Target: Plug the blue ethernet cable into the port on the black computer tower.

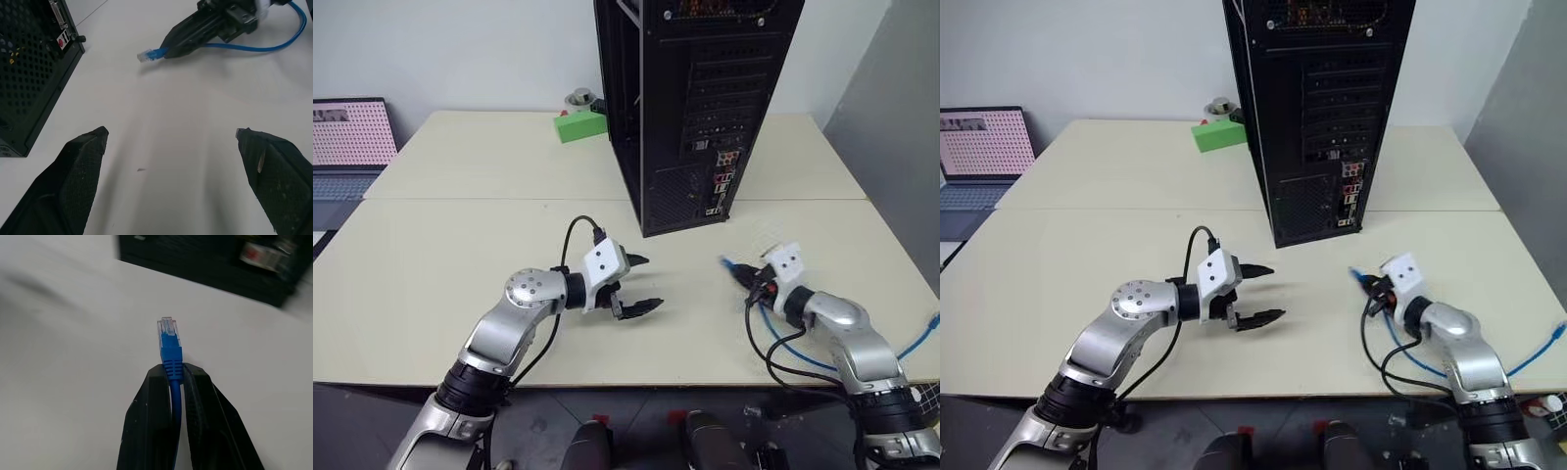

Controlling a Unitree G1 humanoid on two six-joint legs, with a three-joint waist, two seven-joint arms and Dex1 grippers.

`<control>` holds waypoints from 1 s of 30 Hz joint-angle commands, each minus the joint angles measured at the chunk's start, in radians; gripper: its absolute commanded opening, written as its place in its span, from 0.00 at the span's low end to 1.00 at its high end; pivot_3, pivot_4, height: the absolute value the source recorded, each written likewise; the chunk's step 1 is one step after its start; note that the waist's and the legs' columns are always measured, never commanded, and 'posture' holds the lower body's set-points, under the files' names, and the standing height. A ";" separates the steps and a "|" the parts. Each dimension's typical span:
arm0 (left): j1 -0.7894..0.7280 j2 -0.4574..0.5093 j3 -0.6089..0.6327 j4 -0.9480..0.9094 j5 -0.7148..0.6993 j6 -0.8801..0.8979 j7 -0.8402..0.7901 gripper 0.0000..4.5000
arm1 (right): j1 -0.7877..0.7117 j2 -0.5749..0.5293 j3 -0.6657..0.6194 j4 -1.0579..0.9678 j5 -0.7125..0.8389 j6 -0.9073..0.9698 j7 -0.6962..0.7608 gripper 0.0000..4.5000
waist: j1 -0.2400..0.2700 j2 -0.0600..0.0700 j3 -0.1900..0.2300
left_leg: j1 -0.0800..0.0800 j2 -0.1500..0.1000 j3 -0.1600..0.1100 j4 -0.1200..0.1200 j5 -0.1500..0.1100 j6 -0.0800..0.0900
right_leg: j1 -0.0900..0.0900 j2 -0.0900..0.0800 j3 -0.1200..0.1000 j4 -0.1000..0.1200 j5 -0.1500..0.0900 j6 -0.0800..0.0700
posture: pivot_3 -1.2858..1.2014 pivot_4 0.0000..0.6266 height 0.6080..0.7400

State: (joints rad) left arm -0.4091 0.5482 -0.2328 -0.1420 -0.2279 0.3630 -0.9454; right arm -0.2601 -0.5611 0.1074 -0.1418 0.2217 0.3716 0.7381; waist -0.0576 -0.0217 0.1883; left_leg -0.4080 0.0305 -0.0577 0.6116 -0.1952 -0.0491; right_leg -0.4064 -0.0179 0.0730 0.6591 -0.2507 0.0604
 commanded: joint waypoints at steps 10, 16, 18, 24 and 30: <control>-0.053 0.006 -0.037 0.079 0.041 -0.097 -0.102 1.00 | -0.152 -0.044 0.205 -0.158 -0.012 0.087 0.206 0.02 | 0.003 0.000 0.000 | -0.001 0.000 0.000 0.000 0.000 0.000 | 0.000 0.000 0.000 0.000 0.000 0.000 | 0.52 0.24 1.00; -0.051 0.010 -0.047 0.094 0.051 -0.128 -0.136 1.00 | -0.179 -0.038 0.246 -0.150 -0.030 0.079 0.225 0.02 | 0.003 0.000 0.000 | -0.001 0.000 0.000 0.000 0.000 0.000 | 0.000 0.000 -0.001 0.000 0.000 0.000 | 0.52 0.24 1.00; -0.052 0.010 -0.043 0.101 0.051 -0.135 -0.146 0.88 | -0.183 -0.035 0.251 -0.150 -0.033 0.077 0.231 0.02 | 0.003 0.000 0.000 | -0.001 0.000 0.000 0.000 0.000 0.000 | 0.000 0.000 -0.001 0.000 0.000 0.000 | 0.52 0.24 1.00; -0.053 0.015 -0.044 0.113 0.054 -0.148 -0.175 0.61 | -0.192 -0.023 0.259 -0.147 -0.043 0.075 0.241 0.02 | 0.003 0.000 0.000 | -0.001 0.000 -0.001 0.000 0.000 0.000 | 0.000 0.000 -0.001 0.000 0.000 0.000 | 0.52 0.24 1.00; -0.046 0.019 -0.047 0.116 0.066 -0.162 -0.190 0.34 | -0.201 -0.019 0.262 -0.146 -0.043 0.076 0.246 0.02 | 0.003 0.000 0.000 | -0.001 0.000 -0.001 0.000 0.000 0.000 | 0.000 0.000 -0.001 0.000 0.000 0.000 | 0.52 0.24 1.00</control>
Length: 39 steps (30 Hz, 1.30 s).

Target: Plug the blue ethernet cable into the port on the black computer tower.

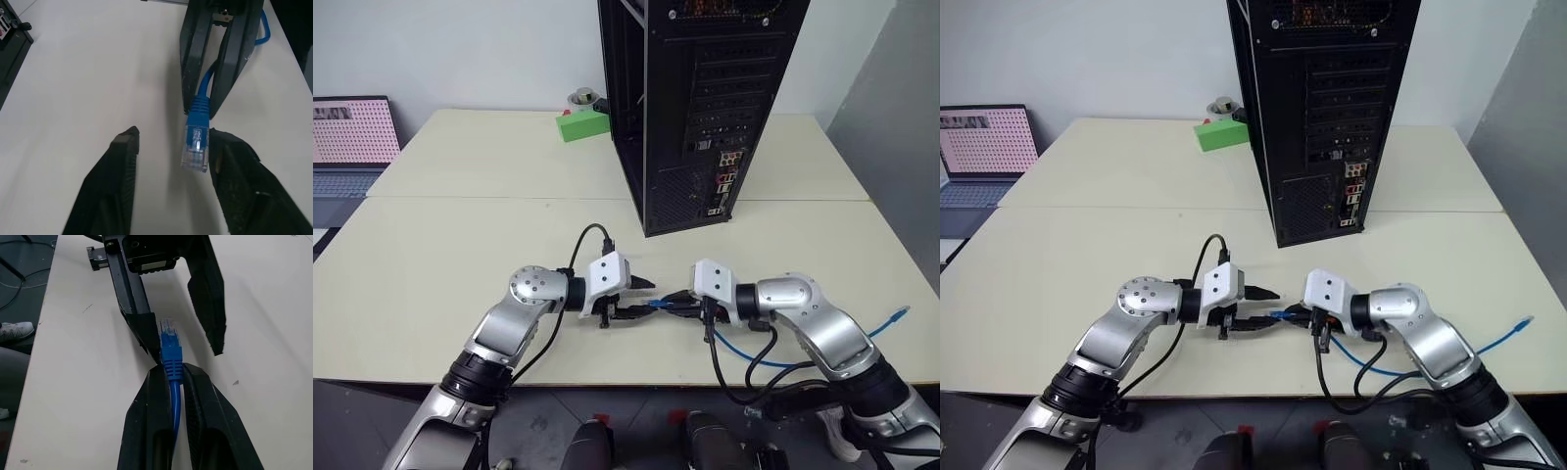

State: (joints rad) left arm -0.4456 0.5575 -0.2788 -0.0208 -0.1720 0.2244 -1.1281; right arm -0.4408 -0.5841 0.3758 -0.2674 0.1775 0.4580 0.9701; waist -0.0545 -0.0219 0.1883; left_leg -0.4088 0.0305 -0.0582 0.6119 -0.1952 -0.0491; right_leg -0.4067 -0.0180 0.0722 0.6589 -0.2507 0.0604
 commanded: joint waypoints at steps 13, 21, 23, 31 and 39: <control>0.001 0.012 -0.011 0.035 0.058 -0.099 -0.003 0.07 | -0.036 -0.022 0.010 -0.009 -0.030 -0.055 0.059 0.17 | 0.000 0.000 0.000 | 0.000 0.000 0.000 0.000 0.000 0.000 | 0.000 0.000 0.000 0.000 0.000 0.000 | 0.52 0.24 1.00; 0.010 0.002 -0.014 0.088 0.114 -0.250 0.030 0.07 | -0.031 -0.116 -0.048 -0.013 -0.020 -0.083 0.132 0.56 | 0.001 0.000 0.000 | 0.000 0.000 0.000 0.000 0.000 0.000 | 0.000 0.000 0.000 0.000 0.000 0.000 | 0.52 0.24 1.00; 0.011 -0.014 -0.001 0.120 0.136 -0.339 0.075 0.07 | -0.011 -0.127 -0.103 -0.019 0.029 -0.047 0.127 0.67 | 0.005 0.000 0.000 | 0.000 0.000 0.000 0.000 0.000 0.000 | 0.000 0.000 0.000 0.000 0.000 0.000 | 0.52 0.24 1.00; 0.003 -0.027 0.010 0.296 0.336 -0.865 0.338 0.07 | 0.079 -0.024 -0.283 -0.059 0.260 0.226 -0.003 0.78 | 0.007 0.000 0.000 | 0.000 0.000 0.000 0.000 0.000 0.000 | 0.000 0.000 0.000 0.000 0.000 0.000 | 0.52 0.24 1.00; -0.015 0.020 0.025 0.417 0.611 -1.299 0.636 0.07 | 0.065 0.119 -0.363 -0.043 0.454 0.443 -0.117 0.78 | 0.018 0.000 0.000 | 0.000 0.000 0.000 0.000 0.000 0.000 | 0.000 -0.001 0.000 0.000 0.001 0.000 | 0.52 0.24 1.00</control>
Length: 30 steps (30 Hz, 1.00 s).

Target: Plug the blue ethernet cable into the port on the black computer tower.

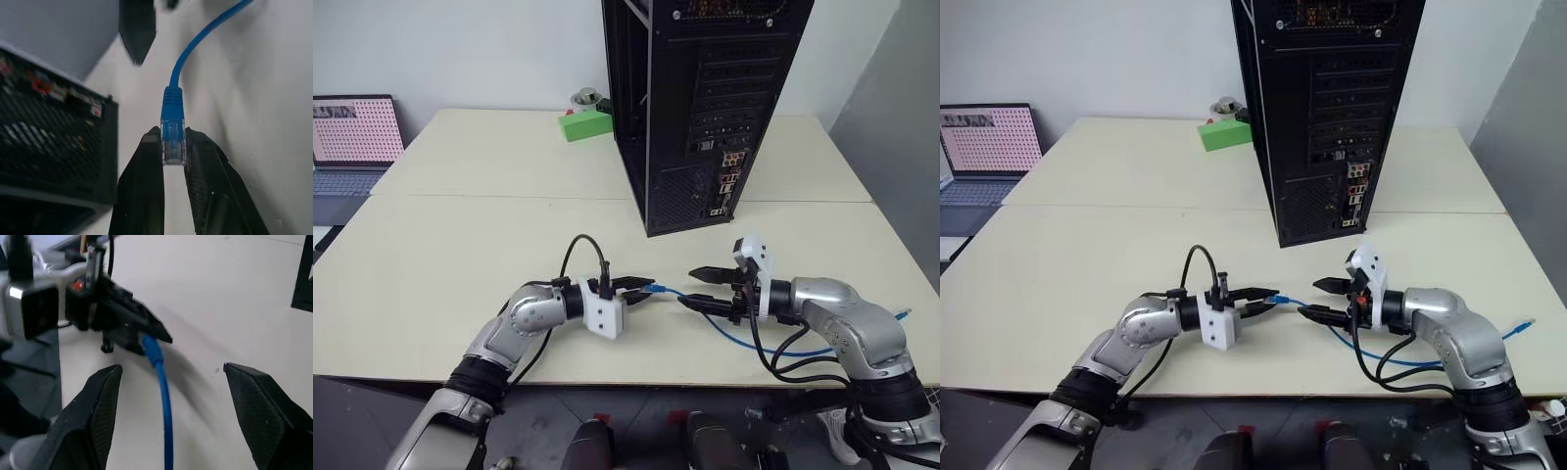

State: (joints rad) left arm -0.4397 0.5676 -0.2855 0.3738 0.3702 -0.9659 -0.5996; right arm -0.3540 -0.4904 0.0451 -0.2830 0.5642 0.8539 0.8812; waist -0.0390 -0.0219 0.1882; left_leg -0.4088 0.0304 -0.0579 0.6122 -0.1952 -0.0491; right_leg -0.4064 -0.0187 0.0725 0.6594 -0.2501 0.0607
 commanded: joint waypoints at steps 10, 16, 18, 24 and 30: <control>-0.055 0.027 0.017 0.075 0.168 -0.179 0.252 0.07 | -0.040 0.073 0.030 -0.018 0.102 0.081 -0.048 0.78 | 0.006 0.000 0.000 | 0.000 0.000 0.000 0.000 0.000 0.000 | 0.000 0.000 0.000 0.000 0.000 0.000 | 0.52 0.24 1.00; -0.058 0.031 0.007 0.070 0.189 -0.184 0.288 0.07 | -0.045 0.092 0.041 0.000 0.102 0.074 -0.063 0.78 | 0.007 0.000 0.000 | 0.000 0.000 0.000 0.000 0.000 0.000 | 0.000 0.000 -0.001 0.001 0.000 0.000 | 0.52 0.24 1.00; -0.058 0.031 0.003 0.068 0.195 -0.185 0.295 0.07 | -0.048 0.100 0.040 0.005 0.101 0.071 -0.069 0.74 | 0.006 0.000 0.000 | 0.000 0.000 0.000 0.000 0.000 0.000 | 0.000 0.000 -0.001 0.001 0.000 0.000 | 0.52 0.24 1.00; -0.059 0.027 -0.001 0.063 0.204 -0.183 0.310 0.07 | -0.055 0.108 0.046 0.010 0.094 0.063 -0.078 0.48 | 0.007 0.000 0.000 | 0.000 0.000 0.000 0.000 0.000 0.000 | 0.000 0.000 -0.001 0.001 0.000 0.000 | 0.52 0.24 1.00; -0.055 0.022 0.000 0.055 0.215 -0.175 0.327 0.07 | -0.061 0.108 0.056 0.018 0.091 0.057 -0.080 0.18 | 0.006 0.000 0.000 | 0.000 0.000 0.000 0.000 0.000 0.000 | 0.000 0.000 -0.001 0.001 0.000 0.000 | 0.52 0.24 1.00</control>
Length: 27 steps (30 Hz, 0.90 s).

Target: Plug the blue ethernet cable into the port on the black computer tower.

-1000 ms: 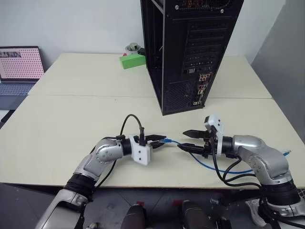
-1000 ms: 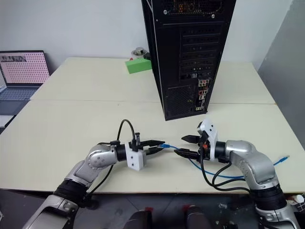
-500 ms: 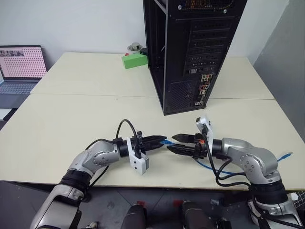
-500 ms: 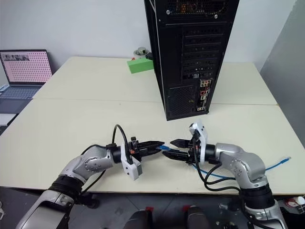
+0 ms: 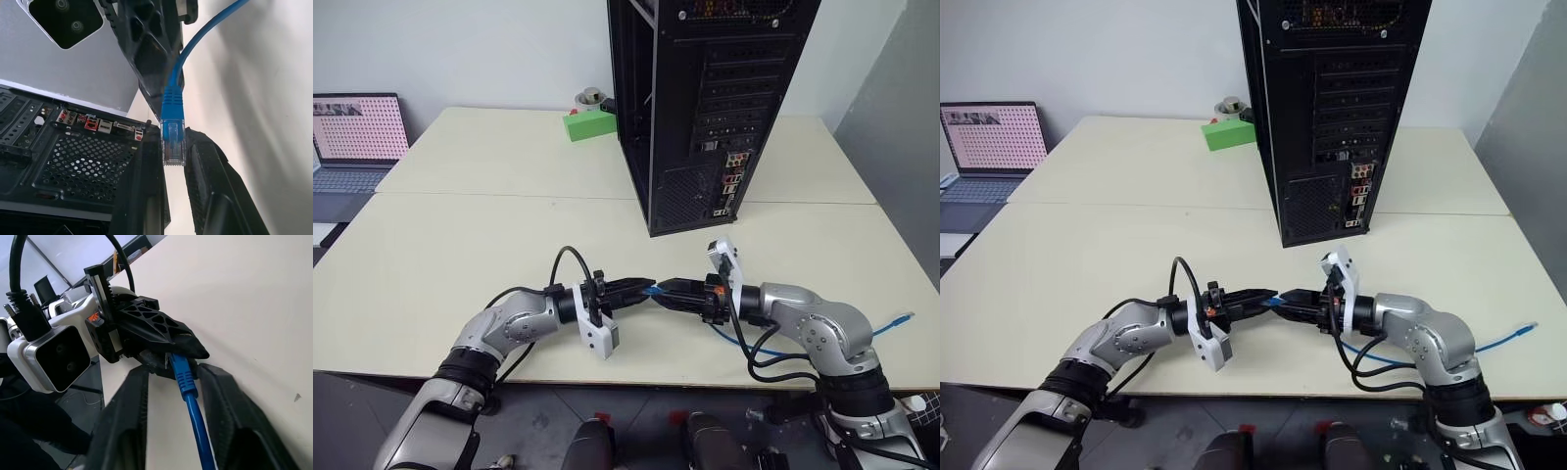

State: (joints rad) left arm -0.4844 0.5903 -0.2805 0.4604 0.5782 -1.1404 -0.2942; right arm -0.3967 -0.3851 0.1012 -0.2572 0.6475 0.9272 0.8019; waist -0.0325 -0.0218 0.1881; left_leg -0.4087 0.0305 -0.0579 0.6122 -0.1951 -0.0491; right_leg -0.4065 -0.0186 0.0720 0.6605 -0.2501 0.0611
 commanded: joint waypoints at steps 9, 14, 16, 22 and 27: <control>-0.008 -0.003 -0.003 -0.037 0.020 0.007 0.045 0.07 | -0.029 0.001 0.003 0.011 0.015 -0.004 0.002 0.00 | 0.000 0.000 0.000 | 0.000 0.000 0.000 0.000 0.000 0.000 | 0.000 0.000 0.000 0.000 0.000 0.000 | 0.52 0.24 1.00; -0.010 -0.009 -0.002 -0.037 0.030 0.012 0.058 0.07 | -0.038 -0.009 -0.004 0.028 0.029 0.019 0.014 0.00 | 0.000 0.000 0.000 | 0.000 0.000 0.000 0.000 0.000 0.000 | 0.000 0.000 0.000 0.000 0.000 0.000 | 0.52 0.24 1.00; -0.011 -0.009 -0.003 -0.036 0.032 0.013 0.061 0.07 | -0.042 -0.014 -0.003 0.033 0.027 0.020 0.020 0.00 | 0.000 0.000 0.000 | 0.000 0.000 0.000 0.000 0.000 0.000 | 0.000 0.000 0.000 0.000 0.000 0.000 | 0.52 0.24 1.00; -0.012 -0.004 -0.010 -0.034 0.045 0.016 0.072 0.07 | -0.048 -0.017 -0.005 0.046 0.018 0.008 0.023 0.08 | 0.000 0.000 0.000 | 0.000 0.000 0.000 0.000 0.000 0.000 | 0.000 0.000 0.000 0.000 0.000 0.000 | 0.52 0.24 1.00; -0.011 -0.001 -0.013 -0.032 0.050 0.016 0.077 0.07 | -0.043 -0.027 -0.014 0.052 0.017 0.011 0.022 0.34 | 0.000 0.000 0.000 | 0.000 0.000 0.000 0.000 0.000 0.000 | 0.000 0.000 0.000 0.000 0.000 0.000 | 0.52 0.24 1.00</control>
State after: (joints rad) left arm -0.4844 0.5855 -0.2892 0.4580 0.6324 -1.1199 -0.2319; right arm -0.4262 -0.4036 0.1017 -0.1919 0.6502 0.9457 0.8137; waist -0.0326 -0.0218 0.1881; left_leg -0.4087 0.0304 -0.0580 0.6122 -0.1951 -0.0491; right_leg -0.4065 -0.0186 0.0719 0.6606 -0.2501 0.0611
